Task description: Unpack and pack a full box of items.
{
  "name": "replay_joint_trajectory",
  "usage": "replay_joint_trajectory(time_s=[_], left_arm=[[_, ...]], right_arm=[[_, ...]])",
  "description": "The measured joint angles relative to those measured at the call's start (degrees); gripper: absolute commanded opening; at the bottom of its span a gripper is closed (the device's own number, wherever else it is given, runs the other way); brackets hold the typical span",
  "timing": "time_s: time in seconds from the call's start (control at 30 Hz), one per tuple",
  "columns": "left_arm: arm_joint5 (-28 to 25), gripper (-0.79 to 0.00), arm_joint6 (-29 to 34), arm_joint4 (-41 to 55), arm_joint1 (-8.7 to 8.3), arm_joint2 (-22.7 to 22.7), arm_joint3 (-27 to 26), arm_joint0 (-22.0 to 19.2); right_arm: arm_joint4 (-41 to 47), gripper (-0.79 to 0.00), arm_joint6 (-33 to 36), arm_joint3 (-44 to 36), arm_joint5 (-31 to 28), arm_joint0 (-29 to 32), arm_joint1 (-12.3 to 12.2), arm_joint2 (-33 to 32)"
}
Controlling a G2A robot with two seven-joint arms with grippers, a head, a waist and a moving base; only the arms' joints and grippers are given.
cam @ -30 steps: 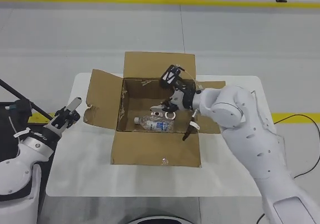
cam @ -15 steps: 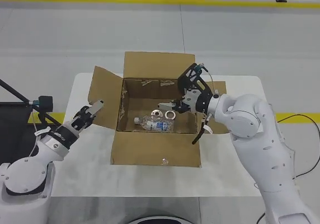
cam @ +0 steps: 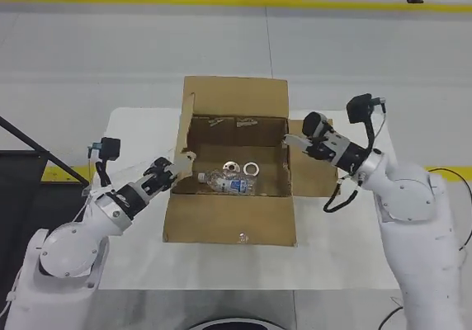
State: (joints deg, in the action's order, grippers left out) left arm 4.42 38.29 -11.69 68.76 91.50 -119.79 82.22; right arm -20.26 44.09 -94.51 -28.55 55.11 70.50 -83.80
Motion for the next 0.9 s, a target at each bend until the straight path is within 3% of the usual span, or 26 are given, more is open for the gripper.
replay_joint_trajectory(time_s=[0.13,0.43,0.63,0.9], left_arm=[[0.9,0.000,0.5,-1.0,0.00,-3.1,1.8,-2.3],[2.8,0.000,-0.1,-2.8,0.03,-7.6,4.7,-5.4],[3.9,0.000,-0.3,-3.7,0.00,-9.3,6.2,-6.6],[4.4,0.000,-0.7,-3.9,-0.13,-10.0,6.9,-7.0]], right_arm=[[4.8,0.000,3.1,-0.5,0.5,3.0,-1.1,-5.9],[5.7,0.000,11.8,5.8,11.6,3.1,-3.2,-12.6],[8.6,0.000,16.7,13.7,12.3,0.0,-3.8,-11.0],[15.3,0.000,23.9,25.2,6.9,-6.6,-3.9,-5.6]])
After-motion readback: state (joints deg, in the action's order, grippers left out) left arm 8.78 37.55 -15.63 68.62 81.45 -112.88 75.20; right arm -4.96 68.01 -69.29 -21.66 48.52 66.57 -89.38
